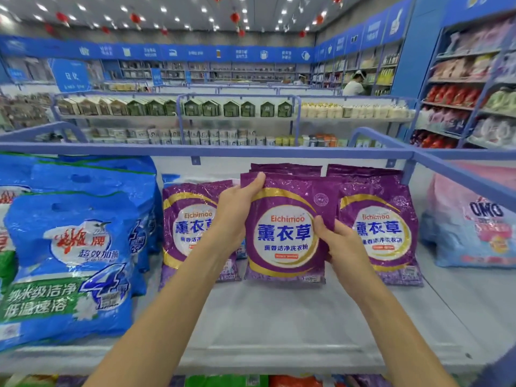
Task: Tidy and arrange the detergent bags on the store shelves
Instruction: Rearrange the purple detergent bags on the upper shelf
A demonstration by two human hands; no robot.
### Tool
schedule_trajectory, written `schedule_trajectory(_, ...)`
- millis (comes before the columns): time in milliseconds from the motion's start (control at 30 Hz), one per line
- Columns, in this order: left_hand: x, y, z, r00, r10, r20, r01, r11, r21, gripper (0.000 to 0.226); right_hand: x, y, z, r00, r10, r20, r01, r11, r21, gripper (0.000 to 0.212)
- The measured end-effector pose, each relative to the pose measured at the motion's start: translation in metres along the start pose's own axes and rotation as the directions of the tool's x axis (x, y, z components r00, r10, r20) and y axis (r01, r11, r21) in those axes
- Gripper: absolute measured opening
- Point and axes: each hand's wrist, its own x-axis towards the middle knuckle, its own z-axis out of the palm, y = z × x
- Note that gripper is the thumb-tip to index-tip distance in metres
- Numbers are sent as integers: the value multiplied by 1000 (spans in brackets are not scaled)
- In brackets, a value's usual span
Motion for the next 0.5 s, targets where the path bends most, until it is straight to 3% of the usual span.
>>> schedule_trajectory(100, 15, -11, -5, 999, 42, -32, -40, 997, 64, 41, 23, 0, 9, 998, 46, -51, -42, 996, 83, 16)
schedule_trajectory(167, 20, -22, -9, 999, 33, -28, -29, 991, 128, 25, 38, 1, 12, 988, 112, -107, -93, 982, 163, 20)
schedule_trajectory(267, 25, -42, -13, 997, -54, -63, 66, 979, 195, 39, 59, 3, 18, 972, 195, -132, -160, 959, 235, 33)
schedule_trajectory(433, 19, -66, -16, 992, -122, -28, 125, 961, 248, 54, 81, 6, 24, 963, 215, -161, -192, 970, 148, 31)
schedule_trajectory(500, 16, -74, -20, 993, -118, 17, 98, 892, 441, 65, 82, 10, 20, 971, 161, -174, -150, 986, 75, 34)
